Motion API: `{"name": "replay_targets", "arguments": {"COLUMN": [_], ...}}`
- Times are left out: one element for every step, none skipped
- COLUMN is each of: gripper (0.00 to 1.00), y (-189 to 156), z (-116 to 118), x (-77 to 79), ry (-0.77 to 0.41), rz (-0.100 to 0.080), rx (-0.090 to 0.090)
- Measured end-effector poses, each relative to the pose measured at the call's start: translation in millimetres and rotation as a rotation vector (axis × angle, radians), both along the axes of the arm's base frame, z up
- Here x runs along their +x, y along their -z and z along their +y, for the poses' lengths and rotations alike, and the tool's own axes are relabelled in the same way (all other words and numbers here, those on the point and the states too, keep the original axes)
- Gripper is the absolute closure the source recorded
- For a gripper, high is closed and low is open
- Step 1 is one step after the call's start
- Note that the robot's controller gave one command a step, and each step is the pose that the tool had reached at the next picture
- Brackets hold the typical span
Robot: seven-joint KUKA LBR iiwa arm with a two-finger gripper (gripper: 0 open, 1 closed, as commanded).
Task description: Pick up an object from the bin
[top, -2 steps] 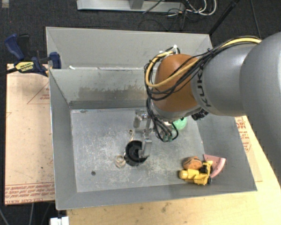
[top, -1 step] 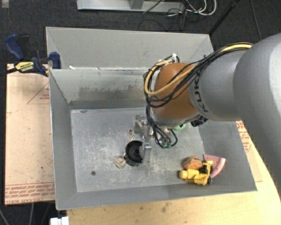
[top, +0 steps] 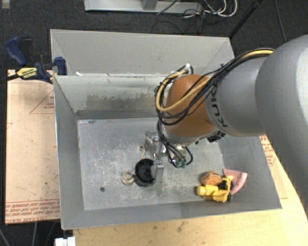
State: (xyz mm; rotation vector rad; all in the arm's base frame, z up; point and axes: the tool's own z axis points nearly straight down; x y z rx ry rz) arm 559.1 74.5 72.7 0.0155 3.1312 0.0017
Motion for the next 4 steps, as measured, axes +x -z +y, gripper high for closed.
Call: {"name": "replay_targets", "arguments": {"gripper": [0.0, 0.0, 0.0, 0.0], "y": [0, 1, 1, 2], "z": [3, 34, 31, 31], "x": [-14.8, -48.6, -61.6, -64.2], "ry": [0.01, 0.029, -0.108, -0.149], "rz": [0.001, 0.004, 0.005, 0.006], "rx": [0.002, 0.0, 0.001, -0.001]}}
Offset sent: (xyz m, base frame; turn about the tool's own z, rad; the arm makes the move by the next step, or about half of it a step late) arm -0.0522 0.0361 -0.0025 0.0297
